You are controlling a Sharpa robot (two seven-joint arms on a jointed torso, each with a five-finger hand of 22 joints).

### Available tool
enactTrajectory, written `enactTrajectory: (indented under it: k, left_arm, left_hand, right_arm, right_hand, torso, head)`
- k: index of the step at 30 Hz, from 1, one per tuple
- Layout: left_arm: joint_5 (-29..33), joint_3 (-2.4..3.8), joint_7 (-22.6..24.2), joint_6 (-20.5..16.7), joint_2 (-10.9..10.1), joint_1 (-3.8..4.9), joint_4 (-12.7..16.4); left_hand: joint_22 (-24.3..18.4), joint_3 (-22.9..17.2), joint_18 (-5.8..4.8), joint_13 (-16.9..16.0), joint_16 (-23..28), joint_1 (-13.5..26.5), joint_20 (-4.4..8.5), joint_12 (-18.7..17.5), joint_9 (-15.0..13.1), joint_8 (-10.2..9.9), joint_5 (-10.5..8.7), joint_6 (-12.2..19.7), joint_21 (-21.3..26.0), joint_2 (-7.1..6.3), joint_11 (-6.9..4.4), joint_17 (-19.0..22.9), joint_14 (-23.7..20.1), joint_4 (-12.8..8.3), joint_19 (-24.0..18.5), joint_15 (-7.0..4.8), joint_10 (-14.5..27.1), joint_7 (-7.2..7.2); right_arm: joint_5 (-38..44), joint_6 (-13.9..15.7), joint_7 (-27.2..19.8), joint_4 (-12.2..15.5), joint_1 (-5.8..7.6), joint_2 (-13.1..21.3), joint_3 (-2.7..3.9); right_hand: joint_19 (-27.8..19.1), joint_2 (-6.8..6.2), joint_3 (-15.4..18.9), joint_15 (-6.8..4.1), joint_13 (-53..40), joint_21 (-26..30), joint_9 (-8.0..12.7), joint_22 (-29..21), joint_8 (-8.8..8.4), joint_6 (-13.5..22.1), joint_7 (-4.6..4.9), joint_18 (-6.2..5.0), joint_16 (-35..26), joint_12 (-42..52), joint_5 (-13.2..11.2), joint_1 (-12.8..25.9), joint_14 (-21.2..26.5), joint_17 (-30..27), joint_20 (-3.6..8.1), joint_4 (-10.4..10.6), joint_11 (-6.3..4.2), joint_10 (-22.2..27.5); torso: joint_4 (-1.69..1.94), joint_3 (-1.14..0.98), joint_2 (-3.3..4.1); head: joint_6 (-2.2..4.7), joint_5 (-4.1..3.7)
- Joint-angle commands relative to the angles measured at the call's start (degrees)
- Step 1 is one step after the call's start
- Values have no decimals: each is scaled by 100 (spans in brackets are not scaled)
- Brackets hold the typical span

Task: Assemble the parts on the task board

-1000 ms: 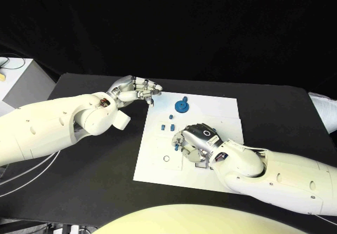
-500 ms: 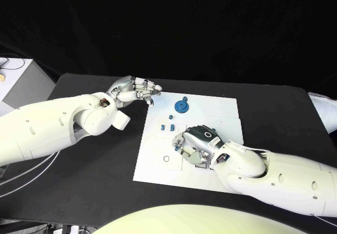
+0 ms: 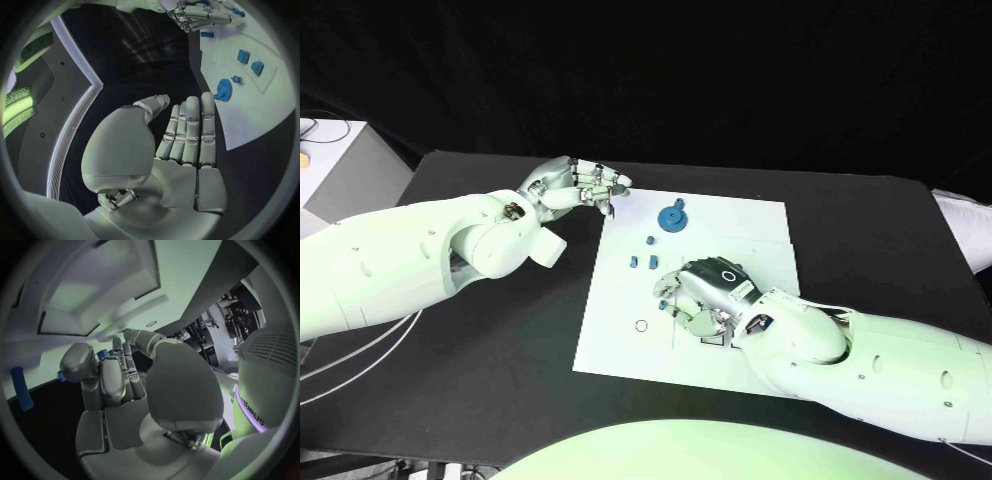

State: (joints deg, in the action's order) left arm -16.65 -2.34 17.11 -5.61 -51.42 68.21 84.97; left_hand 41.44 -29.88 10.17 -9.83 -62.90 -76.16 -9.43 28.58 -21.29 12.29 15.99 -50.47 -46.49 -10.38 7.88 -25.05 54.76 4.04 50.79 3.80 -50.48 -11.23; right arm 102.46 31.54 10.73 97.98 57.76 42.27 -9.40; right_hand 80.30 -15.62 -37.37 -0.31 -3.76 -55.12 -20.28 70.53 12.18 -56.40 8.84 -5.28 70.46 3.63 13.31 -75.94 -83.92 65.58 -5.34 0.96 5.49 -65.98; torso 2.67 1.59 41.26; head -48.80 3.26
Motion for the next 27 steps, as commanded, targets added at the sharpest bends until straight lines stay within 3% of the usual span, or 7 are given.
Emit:
enactTrajectory:
  k: [1,17,27]
  left_arm:
    - [35,3,2,85,4,-1,6]
    - [35,3,-11,87,2,-1,-7]
    - [35,2,-19,90,2,-3,-12]
  left_hand:
    - [-9,33,36,5,32,-53,4,32,-6,26,10,18,38,6,-1,5,-37,16,22,11,50,6]
    - [-9,33,36,5,32,-53,4,32,-6,26,10,18,38,6,-1,5,-37,16,22,11,50,6]
    - [-9,33,36,5,32,-53,4,32,-6,26,10,18,38,6,-1,5,-37,16,22,11,50,6]
  right_arm:
    - [-73,84,-96,32,-5,6,-2]
    - [-312,207,-199,220,-5,105,-2]
    - [-359,79,-156,229,-5,151,-3]
  right_hand:
    - [-45,-52,23,46,4,17,5,-5,-16,43,-13,-113,-37,17,-24,2,-50,-6,-15,4,-13,36]
    - [18,13,10,8,-36,-100,-6,66,-38,12,-30,-98,48,197,16,-75,-83,39,3,-25,-66,-193]
    - [26,22,4,-1,-39,-106,-10,71,-39,-2,-33,-97,49,222,23,-86,-86,28,10,-30,-76,-239]
  torso:
    - [4,-2,2]
    - [-4,-8,1]
    - [-2,-5,2]
  head:
    - [0,-1]
    - [11,-5]
    - [15,-25]
